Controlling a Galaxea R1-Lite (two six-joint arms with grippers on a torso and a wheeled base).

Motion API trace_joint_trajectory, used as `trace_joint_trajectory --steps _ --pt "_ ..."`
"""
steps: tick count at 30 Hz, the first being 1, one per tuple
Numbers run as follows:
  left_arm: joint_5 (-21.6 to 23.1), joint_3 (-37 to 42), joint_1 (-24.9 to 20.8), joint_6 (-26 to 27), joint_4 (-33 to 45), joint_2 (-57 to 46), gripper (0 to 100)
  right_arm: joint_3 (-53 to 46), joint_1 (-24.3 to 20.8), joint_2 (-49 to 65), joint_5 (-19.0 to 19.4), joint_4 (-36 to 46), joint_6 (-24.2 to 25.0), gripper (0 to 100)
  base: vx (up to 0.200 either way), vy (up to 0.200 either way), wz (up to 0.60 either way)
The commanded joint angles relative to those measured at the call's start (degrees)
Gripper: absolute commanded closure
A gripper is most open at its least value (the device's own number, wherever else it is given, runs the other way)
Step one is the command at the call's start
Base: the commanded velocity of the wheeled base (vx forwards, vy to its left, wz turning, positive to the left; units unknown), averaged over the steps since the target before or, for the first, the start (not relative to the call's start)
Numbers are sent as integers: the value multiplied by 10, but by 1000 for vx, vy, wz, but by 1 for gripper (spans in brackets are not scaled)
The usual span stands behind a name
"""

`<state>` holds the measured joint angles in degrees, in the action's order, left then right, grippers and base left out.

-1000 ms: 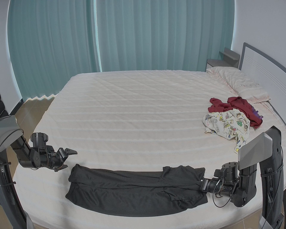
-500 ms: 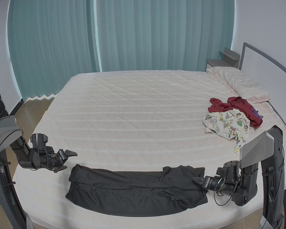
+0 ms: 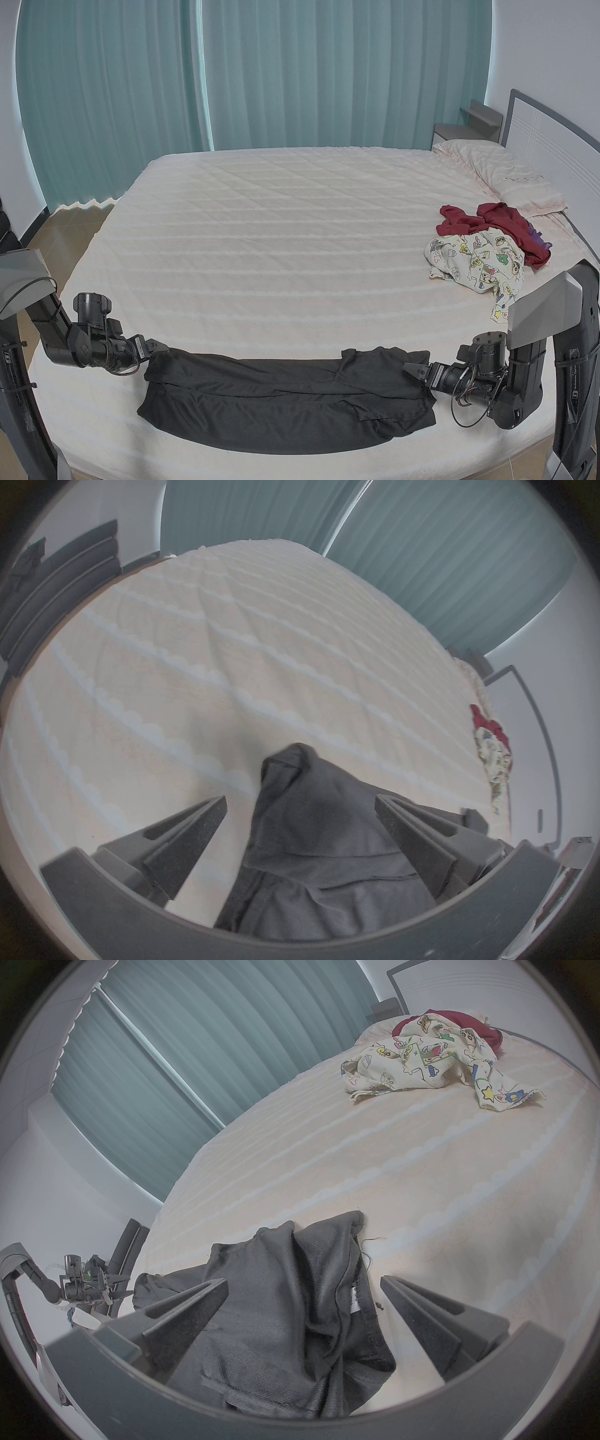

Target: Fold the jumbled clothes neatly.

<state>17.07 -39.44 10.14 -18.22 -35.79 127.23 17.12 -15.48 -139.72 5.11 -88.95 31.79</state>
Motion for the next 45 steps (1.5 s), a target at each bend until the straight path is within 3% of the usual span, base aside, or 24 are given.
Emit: trace_joint_trajectory --steps 1,7,8,16,34,35,45 --pt "-22 -9 -18 -8 -25 43 0 1 -3 1 1 -7 -1 0 0 0 0" --pt "-27 -28 -33 -48 -38 53 0 -2 -3 3 0 -7 -1 0 0 0 0" --pt "-27 -33 -32 -49 -39 55 100 -2 -3 3 0 -7 -1 0 0 0 0" --pt "-70 -46 -28 -76 -40 54 100 -1 -3 0 1 -7 1 0 0 0 0" --pt "-74 -47 -24 -112 -90 63 100 -2 -2 -1 1 -7 1 0 0 0 0" --pt "-74 -47 -24 -112 -89 64 0 -2 -2 -1 1 -7 1 0 0 0 0" --pt "-61 -36 8 -103 -81 28 0 -9 2 3 0 -7 1 0 0 0 0"
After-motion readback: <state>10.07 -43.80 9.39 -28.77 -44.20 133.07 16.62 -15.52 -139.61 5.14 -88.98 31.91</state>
